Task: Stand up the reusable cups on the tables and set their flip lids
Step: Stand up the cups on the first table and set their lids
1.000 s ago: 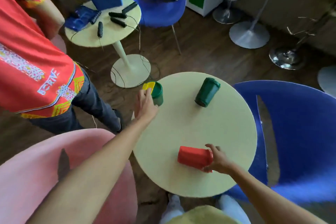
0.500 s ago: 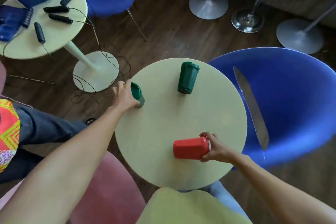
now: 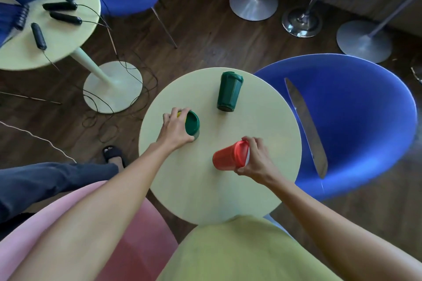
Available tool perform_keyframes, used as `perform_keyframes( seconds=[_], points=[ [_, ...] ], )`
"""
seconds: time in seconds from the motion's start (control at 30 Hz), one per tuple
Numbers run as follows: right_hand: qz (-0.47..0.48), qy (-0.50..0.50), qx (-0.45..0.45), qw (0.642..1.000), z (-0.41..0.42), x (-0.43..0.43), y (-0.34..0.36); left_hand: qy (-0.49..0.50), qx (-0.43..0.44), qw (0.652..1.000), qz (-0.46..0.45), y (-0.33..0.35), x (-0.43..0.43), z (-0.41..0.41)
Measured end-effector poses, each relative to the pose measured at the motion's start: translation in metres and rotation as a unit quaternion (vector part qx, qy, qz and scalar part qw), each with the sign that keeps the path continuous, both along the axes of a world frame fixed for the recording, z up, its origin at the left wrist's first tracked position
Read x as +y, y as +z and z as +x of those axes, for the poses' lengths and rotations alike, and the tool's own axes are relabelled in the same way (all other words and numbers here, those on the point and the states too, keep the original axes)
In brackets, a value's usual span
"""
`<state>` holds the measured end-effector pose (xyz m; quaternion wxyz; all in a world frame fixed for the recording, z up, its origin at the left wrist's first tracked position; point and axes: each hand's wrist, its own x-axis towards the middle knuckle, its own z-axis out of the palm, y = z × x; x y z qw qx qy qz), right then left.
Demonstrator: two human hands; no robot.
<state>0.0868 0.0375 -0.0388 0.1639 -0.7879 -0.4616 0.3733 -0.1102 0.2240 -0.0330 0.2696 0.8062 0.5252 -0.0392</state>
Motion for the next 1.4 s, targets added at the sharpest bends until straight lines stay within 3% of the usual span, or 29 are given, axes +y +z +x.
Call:
perform_keyframes(
  seconds=[0.53, 0.93, 1.4],
  points=[
    [0.016, 0.051, -0.114, 0.992, -0.016, 0.012, 0.000, -0.030, -0.074, 0.996, -0.041, -0.002, -0.027, 0.011],
    [-0.020, 0.032, -0.020, 0.999, -0.021, 0.012, -0.002, -0.027, -0.119, 0.990, -0.070, -0.005, -0.022, 0.002],
    [-0.004, 0.030, -0.015, 0.999, -0.029, 0.027, -0.004, -0.041, -0.130, 0.988, -0.065, -0.008, -0.022, 0.002]
  ],
)
